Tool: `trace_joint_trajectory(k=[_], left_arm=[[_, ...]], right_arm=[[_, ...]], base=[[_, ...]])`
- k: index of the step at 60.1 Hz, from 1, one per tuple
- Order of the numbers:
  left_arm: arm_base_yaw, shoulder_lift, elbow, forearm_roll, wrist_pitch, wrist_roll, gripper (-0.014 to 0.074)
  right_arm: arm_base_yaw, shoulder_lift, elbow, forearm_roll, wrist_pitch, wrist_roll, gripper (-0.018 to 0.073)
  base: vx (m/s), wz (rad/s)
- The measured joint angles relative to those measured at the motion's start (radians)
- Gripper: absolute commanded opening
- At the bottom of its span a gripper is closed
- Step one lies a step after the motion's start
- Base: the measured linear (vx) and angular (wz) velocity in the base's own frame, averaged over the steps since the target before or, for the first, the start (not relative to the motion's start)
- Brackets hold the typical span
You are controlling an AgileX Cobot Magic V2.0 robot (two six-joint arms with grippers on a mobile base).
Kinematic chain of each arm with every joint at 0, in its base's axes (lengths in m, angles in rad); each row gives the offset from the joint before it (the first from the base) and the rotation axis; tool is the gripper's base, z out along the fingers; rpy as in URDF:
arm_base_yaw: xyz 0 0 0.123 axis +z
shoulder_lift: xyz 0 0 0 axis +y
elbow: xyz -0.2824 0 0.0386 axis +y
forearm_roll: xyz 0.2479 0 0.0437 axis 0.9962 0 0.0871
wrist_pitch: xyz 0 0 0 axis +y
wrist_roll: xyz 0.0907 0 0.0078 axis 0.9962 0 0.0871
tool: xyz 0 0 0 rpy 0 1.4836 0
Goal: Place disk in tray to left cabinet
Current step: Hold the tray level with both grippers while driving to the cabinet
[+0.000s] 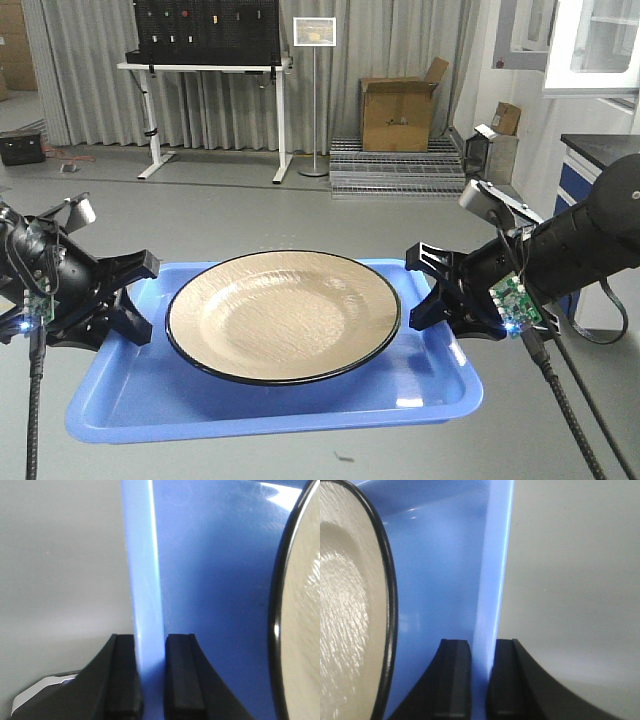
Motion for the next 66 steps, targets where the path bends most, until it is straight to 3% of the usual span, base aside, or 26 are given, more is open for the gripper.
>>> trace_joint_trajectory(k=[66], left_arm=[[0.000, -0.001, 0.000, 0.000, 0.000, -0.001, 0.0000]], right_arm=[[0.000, -0.001, 0.000, 0.000, 0.000, 0.000, -0.0002]], base=[[0.67, -0.02]])
